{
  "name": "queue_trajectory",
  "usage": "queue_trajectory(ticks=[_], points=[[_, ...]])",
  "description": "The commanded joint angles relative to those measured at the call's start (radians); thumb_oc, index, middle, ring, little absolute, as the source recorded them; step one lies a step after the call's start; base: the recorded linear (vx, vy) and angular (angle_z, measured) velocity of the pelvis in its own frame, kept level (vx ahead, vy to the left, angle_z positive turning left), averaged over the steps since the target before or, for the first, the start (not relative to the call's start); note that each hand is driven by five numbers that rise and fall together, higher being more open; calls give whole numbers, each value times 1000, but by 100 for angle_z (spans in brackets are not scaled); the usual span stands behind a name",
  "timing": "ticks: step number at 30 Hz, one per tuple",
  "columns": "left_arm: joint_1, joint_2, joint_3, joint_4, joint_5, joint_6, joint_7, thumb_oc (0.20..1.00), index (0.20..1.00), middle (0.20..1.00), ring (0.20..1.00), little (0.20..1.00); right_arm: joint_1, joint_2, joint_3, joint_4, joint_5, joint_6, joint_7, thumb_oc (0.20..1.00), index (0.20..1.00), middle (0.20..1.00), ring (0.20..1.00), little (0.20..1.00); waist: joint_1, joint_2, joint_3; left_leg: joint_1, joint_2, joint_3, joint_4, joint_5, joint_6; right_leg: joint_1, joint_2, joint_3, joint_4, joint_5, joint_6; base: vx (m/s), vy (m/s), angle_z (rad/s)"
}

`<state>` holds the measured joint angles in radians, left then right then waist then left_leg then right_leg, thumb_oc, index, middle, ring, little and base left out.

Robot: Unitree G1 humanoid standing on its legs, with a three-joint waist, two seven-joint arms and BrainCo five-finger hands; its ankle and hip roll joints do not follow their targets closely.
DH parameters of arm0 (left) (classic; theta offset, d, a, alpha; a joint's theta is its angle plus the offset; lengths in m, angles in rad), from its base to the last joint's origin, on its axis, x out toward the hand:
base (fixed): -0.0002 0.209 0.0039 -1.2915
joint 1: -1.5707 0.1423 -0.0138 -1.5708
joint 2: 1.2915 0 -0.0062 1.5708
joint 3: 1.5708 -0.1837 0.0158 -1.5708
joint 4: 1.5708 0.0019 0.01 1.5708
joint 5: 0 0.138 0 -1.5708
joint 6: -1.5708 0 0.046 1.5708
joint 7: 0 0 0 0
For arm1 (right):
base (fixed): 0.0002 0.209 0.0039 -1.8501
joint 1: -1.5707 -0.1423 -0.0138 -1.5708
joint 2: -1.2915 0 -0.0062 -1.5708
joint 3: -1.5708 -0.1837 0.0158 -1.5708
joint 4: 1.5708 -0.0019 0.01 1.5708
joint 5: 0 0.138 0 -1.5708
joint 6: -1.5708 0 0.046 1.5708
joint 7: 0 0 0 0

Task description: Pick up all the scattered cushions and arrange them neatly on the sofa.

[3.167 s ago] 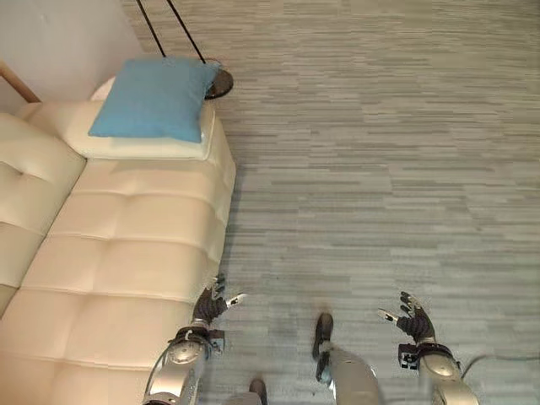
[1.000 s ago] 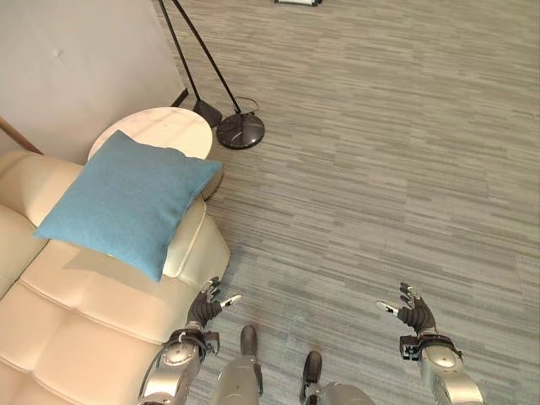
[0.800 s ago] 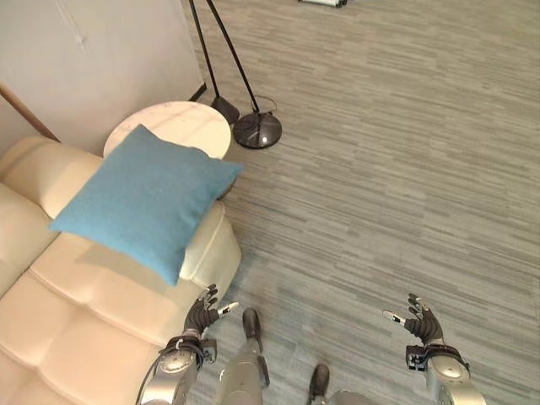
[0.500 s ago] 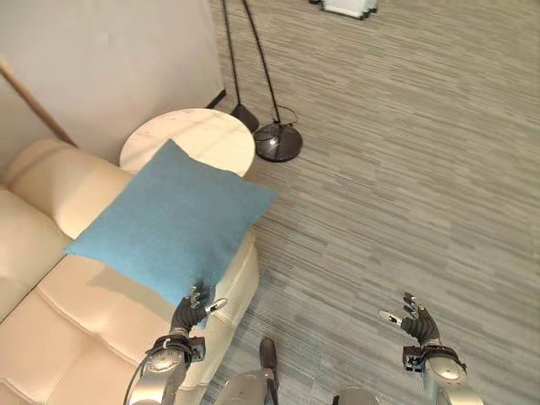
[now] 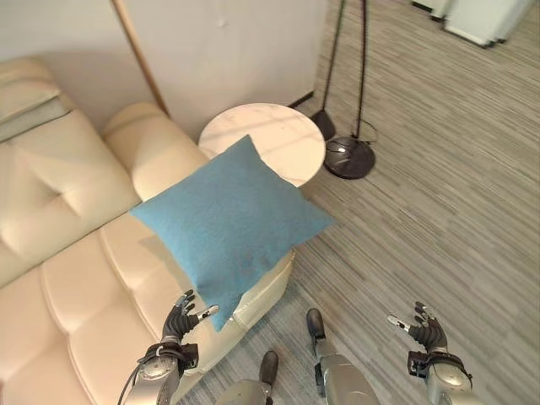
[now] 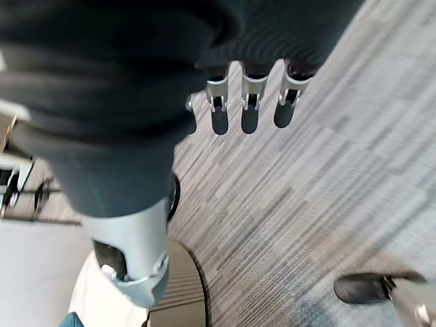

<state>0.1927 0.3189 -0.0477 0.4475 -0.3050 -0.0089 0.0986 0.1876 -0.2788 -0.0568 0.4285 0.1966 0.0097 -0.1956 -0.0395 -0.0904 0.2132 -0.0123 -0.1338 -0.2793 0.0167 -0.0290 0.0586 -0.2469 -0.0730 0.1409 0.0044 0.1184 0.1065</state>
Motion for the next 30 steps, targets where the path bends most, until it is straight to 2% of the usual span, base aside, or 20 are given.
queue_trajectory(ticks=[1,5,7,8,9,10,11,13,14,15,18,20,24,26,28,30], points=[[8,5,29,-45,-64,-35,13,1000,1000,1000,1000,1000,-49,-93,-51,-88,-12,-35,-15,1000,1000,1000,1000,1000,1,16,-15,10,94,66,7,-65,-58,27,22,-43,34,-50,18,218,-325,37],[-18,-17,50,-29,-105,-45,47,1000,1000,1000,1000,1000,-68,-130,-74,-122,-25,-53,-35,1000,1000,1000,1000,1000,5,11,-30,-17,140,35,32,-66,-92,59,29,-103,20,-83,-5,166,-263,65],[-81,-23,56,-12,-143,-65,83,1000,1000,1000,1000,1000,-103,-170,-77,-139,-27,-66,-56,1000,1000,1000,1000,1000,9,0,-21,-82,156,111,122,-72,-108,110,9,-176,10,-119,-24,139,-238,93],[-109,-22,59,-10,-151,-73,95,1000,1000,1000,1000,1000,-122,-183,-70,-140,-28,-66,-61,1000,1000,1000,1000,1000,7,-8,-17,-121,157,165,152,-62,-106,124,-6,-202,1,-124,-26,32,-101,108],[-127,-20,58,-13,-161,-79,105,1000,1000,1000,1000,1000,-129,-194,-63,-137,-28,-64,-65,1000,1000,1000,1000,1000,8,-7,-11,-140,178,229,152,-50,-106,144,-11,-227,-2,-137,-27,12,-74,119],[-146,-16,54,-9,-166,-83,111,1000,1000,1000,1000,1000,-141,-208,-52,-130,-27,-60,-68,1000,1000,1000,1000,1000,11,-9,-8,-166,196,281,139,-24,-106,159,-15,-251,-9,-141,-27,43,-47,97],[-171,1,52,-13,-154,-88,118,1000,1000,1000,1000,1000,-159,-226,-37,-112,-29,-50,-73,1000,1000,1000,1000,1000,17,-10,-10,-204,226,347,93,34,-113,169,-18,-286,-14,-146,-26,30,-24,96],[-172,1,53,-13,-154,-88,118,1000,1000,1000,1000,1000,-161,-226,-36,-110,-29,-51,-73,1000,1000,1000,1000,1000,16,-11,-11,-204,225,346,89,38,-113,168,-19,-287,-14,-146,-26,59,12,87],[-189,15,51,-10,-147,-93,118,1000,1000,1000,1000,1000,-180,-240,-14,-89,-33,-40,-67,1000,1000,1000,1000,1000,27,-11,-16,-207,248,385,40,66,-121,186,-17,-313,-13,-161,-23,139,38,69],[-190,20,49,-11,-143,-92,119,1000,1000,1000,1000,1000,-179,-239,-7,-84,-35,-37,-61,1000,1000,1000,1000,1000,28,-11,-22,-193,255,392,21,75,-122,197,-16,-326,-11,-167,-22,139,38,44],[-180,23,49,-20,-137,-86,119,1000,1000,1000,1000,1000,-180,-235,7,-88,-40,-26,-43,1000,1000,1000,1000,1000,32,-20,-49,-166,244,393,-14,81,-113,224,-26,-338,-11,-181,-15,188,151,17],[-165,29,48,-25,-137,-77,114,1000,1000,1000,1000,1000,-177,-209,17,-80,-23,-16,-29,1000,1000,1000,1000,1000,45,-38,-62,-147,224,391,-12,62,-98,234,-46,-330,11,-193,-9,185,219,20],[-167,36,44,-15,-137,-67,110,1000,1000,1000,1000,1000,-175,-179,26,-62,-8,-10,-23,1000,1000,1000,1000,1000,54,-52,-65,-134,205,390,-6,42,-81,234,-63,-323,52,-206,-1,99,161,-13],[-187,50,31,10,-132,-48,104,1000,1000,1000,1000,1000,-189,-140,49,-45,10,1,-16,1000,1000,1000,1000,1000,55,-62,-58,-111,187,394,-3,20,-60,200,-85,-306,158,-193,18,59,209,11],[-232,71,4,48,-131,-49,90,1000,1000,1000,1000,1000,-226,-101,105,-25,28,2,-9,1000,1000,1000,1000,1000,47,-60,-45,-93,192,411,-15,11,-53,127,-75,-269,227,-163,31,1,133,-6],[-248,76,-6,62,-123,-48,83,1000,1000,1000,1000,1000,-239,-96,119,-17,34,1,-5,1000,1000,1000,1000,1000,44,-58,-46,-86,192,415,-24,14,-54,104,-63,-269,205,-158,25,40,61,-11]])
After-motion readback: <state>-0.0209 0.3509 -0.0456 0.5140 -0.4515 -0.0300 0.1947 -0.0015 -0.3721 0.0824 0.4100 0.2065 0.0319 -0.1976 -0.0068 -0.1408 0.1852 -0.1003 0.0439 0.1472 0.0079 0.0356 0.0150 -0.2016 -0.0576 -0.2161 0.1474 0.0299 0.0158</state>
